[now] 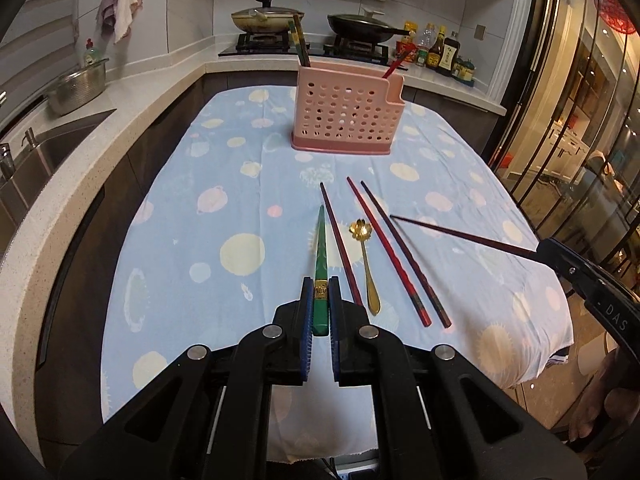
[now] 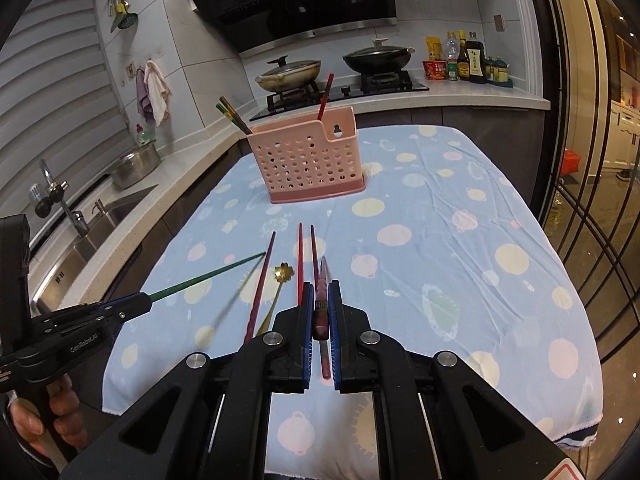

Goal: Organize utensils
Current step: 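Close the left tool on the green chopstick while the right tool grasps a dark red chopstick, then lift the green chopstick with the left tool while the right tool carries its chopstick to the pink holder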

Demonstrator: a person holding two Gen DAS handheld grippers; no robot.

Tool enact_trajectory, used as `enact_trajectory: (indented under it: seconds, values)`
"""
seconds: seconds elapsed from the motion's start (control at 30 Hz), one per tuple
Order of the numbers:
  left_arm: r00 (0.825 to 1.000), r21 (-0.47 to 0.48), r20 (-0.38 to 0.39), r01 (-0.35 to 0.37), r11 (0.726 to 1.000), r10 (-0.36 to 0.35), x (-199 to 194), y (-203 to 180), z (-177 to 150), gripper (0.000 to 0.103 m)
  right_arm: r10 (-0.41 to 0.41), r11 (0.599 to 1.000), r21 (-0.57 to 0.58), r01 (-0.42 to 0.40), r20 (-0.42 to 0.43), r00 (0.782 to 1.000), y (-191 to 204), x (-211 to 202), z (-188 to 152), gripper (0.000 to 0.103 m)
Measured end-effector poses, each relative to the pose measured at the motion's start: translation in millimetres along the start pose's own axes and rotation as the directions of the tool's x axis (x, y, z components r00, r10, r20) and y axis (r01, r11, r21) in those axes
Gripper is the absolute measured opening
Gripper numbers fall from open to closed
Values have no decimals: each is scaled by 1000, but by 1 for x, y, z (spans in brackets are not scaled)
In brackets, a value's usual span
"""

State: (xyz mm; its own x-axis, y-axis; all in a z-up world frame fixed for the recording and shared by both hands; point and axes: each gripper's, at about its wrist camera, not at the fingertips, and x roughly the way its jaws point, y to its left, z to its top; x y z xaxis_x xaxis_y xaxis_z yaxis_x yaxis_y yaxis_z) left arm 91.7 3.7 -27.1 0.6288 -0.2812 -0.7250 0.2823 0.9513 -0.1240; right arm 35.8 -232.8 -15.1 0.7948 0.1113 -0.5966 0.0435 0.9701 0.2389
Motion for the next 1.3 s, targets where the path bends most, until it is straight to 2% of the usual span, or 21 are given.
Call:
enact_trajectory:
  seconds: [0.4, 0.87, 1.03, 1.2, 1.3]
  values:
    - [992, 1, 124, -2, 1000, 2, -7, -2, 61, 7, 9, 1000, 13, -10, 116, 993, 0, -8, 52, 7]
    - [969, 19, 244, 18, 1000, -22, -5, -13, 153, 7, 26, 999, 21, -32, 229, 973, -9, 5, 131, 7]
    - [951, 35, 306, 31, 999, -40, -13, -20, 192, 7, 26, 999, 17, -32, 287, 957, -12, 9, 167, 7]
    - [923, 54, 381, 27, 998, -46, -16, -26, 239, 7, 8, 1000, 23, -18, 347, 938, -16, 24, 217, 7]
    - [917, 55, 397, 21, 998, -42, -8, -26, 267, 7, -9, 999, 40, -6, 376, 927, -20, 34, 244, 7]
